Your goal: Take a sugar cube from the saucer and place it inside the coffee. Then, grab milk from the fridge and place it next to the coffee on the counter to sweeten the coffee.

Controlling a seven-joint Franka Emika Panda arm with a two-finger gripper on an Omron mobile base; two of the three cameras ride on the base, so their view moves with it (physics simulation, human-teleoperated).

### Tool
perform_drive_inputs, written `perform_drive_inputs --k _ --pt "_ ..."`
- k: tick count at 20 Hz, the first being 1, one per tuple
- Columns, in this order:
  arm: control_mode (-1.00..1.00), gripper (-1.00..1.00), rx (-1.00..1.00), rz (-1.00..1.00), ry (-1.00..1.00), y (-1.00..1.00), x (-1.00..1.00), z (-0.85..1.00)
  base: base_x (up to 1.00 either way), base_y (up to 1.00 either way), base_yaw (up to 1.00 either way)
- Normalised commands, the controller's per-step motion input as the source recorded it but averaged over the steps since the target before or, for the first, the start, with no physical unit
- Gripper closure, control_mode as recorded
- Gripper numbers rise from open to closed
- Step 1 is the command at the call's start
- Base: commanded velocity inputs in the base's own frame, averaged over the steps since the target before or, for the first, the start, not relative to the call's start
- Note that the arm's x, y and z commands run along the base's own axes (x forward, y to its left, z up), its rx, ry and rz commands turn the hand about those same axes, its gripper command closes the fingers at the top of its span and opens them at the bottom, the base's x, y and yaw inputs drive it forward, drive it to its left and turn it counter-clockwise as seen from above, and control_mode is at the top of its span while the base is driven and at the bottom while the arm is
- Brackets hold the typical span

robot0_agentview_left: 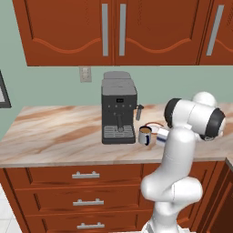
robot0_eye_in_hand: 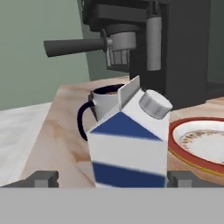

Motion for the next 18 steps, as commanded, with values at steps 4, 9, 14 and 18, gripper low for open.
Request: perform_drive_inputs --k 4,9,14,18 --pt "-1.00 -1.00 0.00 0.00 -0.14 -0.03 -0.80 0.10 0.00 0.00 0.00" --pt "-1.00 -1.00 0.00 -0.03 -0.18 -0.06 -0.73 0.17 0.00 0.00 0.00" --pt "-1.00 -1.00 -0.03 -0.07 -0.28 0.01 -0.75 0.35 0.00 0.00 0.00" --pt "-1.00 -1.00 -0.16 -0.01 -0.44 0.33 -0.77 0.72 0.00 0.00 0.00"
